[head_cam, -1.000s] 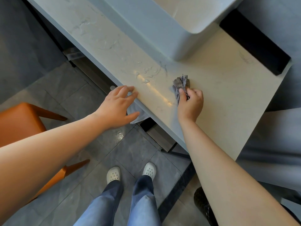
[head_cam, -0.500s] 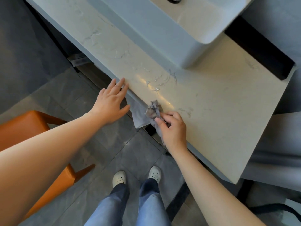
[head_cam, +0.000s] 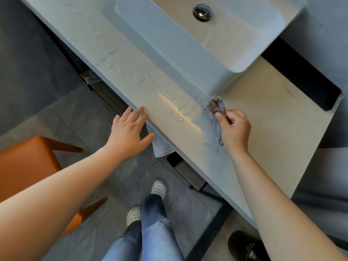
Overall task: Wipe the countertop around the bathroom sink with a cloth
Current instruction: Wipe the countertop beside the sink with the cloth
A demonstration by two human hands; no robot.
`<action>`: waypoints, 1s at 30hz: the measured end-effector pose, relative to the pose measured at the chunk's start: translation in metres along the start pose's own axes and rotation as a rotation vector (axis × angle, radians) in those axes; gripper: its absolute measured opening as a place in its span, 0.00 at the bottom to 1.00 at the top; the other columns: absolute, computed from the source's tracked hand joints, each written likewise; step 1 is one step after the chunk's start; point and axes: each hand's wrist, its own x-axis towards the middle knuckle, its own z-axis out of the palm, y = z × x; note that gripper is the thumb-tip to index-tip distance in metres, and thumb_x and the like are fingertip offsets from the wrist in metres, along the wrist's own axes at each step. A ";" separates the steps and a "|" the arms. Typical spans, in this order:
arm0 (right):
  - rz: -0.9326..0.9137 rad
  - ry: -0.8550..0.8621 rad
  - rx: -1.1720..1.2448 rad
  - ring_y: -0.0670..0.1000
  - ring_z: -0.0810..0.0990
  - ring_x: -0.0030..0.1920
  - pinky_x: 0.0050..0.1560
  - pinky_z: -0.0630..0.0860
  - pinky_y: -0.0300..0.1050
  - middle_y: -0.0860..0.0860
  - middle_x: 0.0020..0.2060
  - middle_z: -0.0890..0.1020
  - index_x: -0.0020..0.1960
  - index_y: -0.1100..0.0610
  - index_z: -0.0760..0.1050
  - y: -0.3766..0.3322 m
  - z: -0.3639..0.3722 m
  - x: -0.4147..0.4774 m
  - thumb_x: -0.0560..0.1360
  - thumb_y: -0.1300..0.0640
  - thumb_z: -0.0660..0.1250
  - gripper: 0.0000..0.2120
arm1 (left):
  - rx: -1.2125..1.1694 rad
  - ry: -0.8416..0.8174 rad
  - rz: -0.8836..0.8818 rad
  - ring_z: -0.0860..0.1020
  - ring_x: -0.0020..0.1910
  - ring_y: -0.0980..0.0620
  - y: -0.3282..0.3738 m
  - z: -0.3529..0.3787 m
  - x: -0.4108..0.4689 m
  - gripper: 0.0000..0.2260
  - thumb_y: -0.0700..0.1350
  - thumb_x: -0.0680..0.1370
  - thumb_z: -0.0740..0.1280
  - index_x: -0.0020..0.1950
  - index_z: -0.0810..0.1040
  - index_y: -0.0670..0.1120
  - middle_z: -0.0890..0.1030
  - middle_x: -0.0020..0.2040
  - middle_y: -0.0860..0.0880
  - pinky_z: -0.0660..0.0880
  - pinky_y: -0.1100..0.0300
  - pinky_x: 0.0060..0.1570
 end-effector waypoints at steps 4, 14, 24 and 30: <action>-0.099 -0.055 -0.032 0.49 0.74 0.43 0.43 0.66 0.34 0.49 0.44 0.76 0.46 0.61 0.82 0.007 0.010 0.032 0.72 0.58 0.71 0.07 | 0.034 -0.031 -0.043 0.47 0.76 0.42 0.005 0.010 -0.007 0.39 0.68 0.71 0.46 0.78 0.50 0.49 0.47 0.78 0.52 0.52 0.39 0.71; -0.075 0.028 -0.022 0.58 0.77 0.48 0.46 0.73 0.47 0.55 0.47 0.80 0.52 0.61 0.82 0.019 0.052 0.043 0.73 0.57 0.69 0.10 | -0.042 0.003 -0.087 0.49 0.77 0.44 0.009 0.011 -0.006 0.36 0.67 0.73 0.49 0.77 0.55 0.51 0.49 0.78 0.53 0.53 0.40 0.72; -0.171 -0.015 -0.026 0.55 0.77 0.46 0.44 0.72 0.43 0.53 0.47 0.81 0.52 0.58 0.82 -0.019 0.087 -0.021 0.71 0.60 0.70 0.10 | 0.013 -0.015 0.077 0.57 0.75 0.45 -0.014 -0.011 0.002 0.27 0.59 0.76 0.51 0.73 0.66 0.50 0.63 0.74 0.50 0.57 0.38 0.70; -0.196 -0.101 -0.015 0.52 0.75 0.46 0.45 0.73 0.43 0.50 0.47 0.80 0.54 0.57 0.81 -0.032 0.090 -0.065 0.71 0.60 0.70 0.12 | 0.043 0.072 0.074 0.64 0.71 0.40 -0.037 -0.037 0.032 0.27 0.58 0.75 0.54 0.69 0.71 0.44 0.68 0.70 0.41 0.62 0.43 0.69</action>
